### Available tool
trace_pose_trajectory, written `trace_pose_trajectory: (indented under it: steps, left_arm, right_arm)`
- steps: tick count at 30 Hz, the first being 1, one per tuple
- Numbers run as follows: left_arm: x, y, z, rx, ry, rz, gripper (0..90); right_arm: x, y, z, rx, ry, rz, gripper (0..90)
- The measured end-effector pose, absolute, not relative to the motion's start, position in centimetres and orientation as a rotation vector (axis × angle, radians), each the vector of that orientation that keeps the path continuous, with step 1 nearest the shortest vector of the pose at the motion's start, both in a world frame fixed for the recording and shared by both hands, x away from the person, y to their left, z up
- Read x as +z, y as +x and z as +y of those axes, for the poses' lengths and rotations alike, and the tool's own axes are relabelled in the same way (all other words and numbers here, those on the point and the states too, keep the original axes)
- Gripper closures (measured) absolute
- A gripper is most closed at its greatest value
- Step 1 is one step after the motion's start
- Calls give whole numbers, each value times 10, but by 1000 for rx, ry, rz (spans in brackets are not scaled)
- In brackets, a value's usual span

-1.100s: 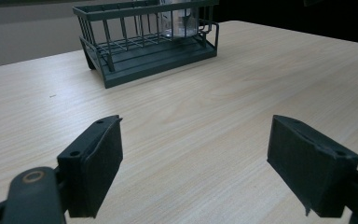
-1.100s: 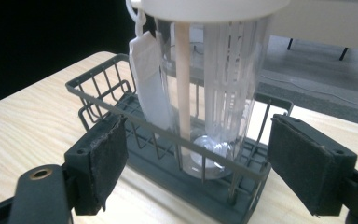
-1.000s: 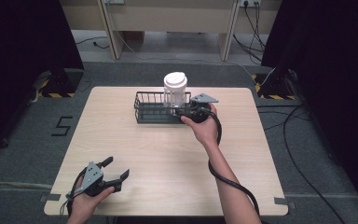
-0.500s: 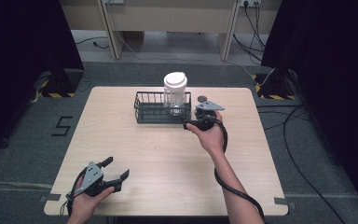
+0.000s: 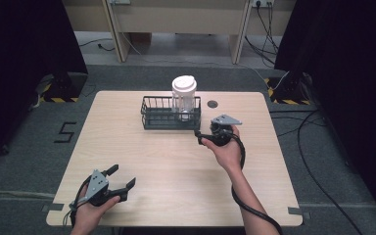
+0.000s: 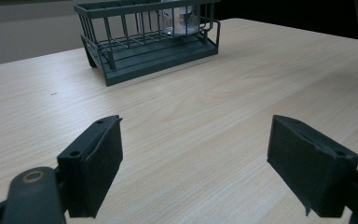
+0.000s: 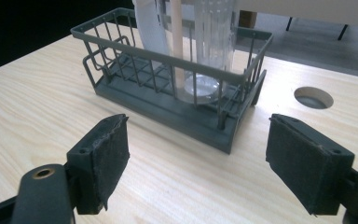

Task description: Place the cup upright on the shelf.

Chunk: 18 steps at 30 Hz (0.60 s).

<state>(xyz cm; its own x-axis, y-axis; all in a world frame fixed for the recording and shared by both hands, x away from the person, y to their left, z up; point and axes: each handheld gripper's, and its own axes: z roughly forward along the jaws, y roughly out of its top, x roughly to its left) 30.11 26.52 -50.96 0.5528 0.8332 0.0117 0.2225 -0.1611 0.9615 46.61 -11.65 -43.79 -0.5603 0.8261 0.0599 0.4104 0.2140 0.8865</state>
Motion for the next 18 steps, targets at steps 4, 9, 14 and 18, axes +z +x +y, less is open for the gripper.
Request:
trace_pose_trajectory:
  steps: [4, 9, 14, 18]
  left_arm:
    - [-510, 301, 265, 690, 1685, 895, 175]
    - [-510, 301, 265, 693, 1684, 895, 175]
    - [-510, 301, 265, 693, 1684, 896, 175]
    - [-510, 301, 265, 695, 1684, 897, 175]
  right_arm:
    - [-440, 461, -122, 1293, 1149, 2068, 218]
    - [-441, 455, -129, 1289, 1156, 2068, 219]
    - [-444, 450, -136, 1286, 1171, 2061, 218]
    - [-447, 444, -142, 1287, 1182, 2053, 219]
